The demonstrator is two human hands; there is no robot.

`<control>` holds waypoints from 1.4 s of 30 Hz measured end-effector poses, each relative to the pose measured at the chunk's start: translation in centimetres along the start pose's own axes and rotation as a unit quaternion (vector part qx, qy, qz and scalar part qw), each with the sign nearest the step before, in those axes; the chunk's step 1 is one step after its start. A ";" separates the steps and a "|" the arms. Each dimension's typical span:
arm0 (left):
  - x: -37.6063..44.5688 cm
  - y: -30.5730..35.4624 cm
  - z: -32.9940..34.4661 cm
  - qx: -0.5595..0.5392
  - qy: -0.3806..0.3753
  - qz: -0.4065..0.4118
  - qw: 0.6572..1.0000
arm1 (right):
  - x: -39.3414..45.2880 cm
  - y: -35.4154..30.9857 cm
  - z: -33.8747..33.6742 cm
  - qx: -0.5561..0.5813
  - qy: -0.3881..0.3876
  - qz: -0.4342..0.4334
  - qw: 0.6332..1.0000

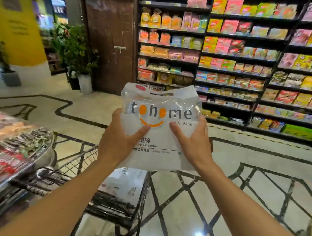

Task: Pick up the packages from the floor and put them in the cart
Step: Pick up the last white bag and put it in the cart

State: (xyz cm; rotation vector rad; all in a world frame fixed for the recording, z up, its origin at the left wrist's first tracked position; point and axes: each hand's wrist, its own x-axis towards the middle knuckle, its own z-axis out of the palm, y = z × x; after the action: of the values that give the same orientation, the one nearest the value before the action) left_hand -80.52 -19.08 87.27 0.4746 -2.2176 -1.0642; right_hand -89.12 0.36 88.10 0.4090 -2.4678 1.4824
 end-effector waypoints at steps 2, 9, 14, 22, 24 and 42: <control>2.1 -0.2 1.4 0.007 0.016 -0.018 1.000 | 3.4 0.7 1.1 0.005 -0.019 -0.013 1.000; 8.5 -2.4 3.8 0.051 0.061 -0.092 0.993 | 12.3 1.9 6.8 0.057 -0.073 -0.057 0.994; 13.1 -6.5 4.7 0.059 0.105 -0.127 0.985 | 17.8 2.9 13.8 0.064 -0.119 -0.069 0.988; 20.0 -16.9 6.2 0.042 0.164 -0.214 0.962 | 25.1 5.0 26.7 0.054 -0.229 -0.072 0.969; 20.6 -19.0 6.4 0.028 0.185 -0.238 0.953 | 26.1 5.6 29.8 0.031 -0.274 -0.068 0.959; 9.7 -32.5 14.7 0.017 0.232 -0.599 0.766 | 20.7 17.0 46.3 -0.059 -0.648 -0.037 0.758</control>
State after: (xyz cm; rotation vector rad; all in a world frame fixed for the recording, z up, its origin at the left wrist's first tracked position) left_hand -95.93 -35.93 58.25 2.0803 -1.3228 -1.2366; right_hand -117.03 -35.50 59.85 2.0503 -3.3039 1.0694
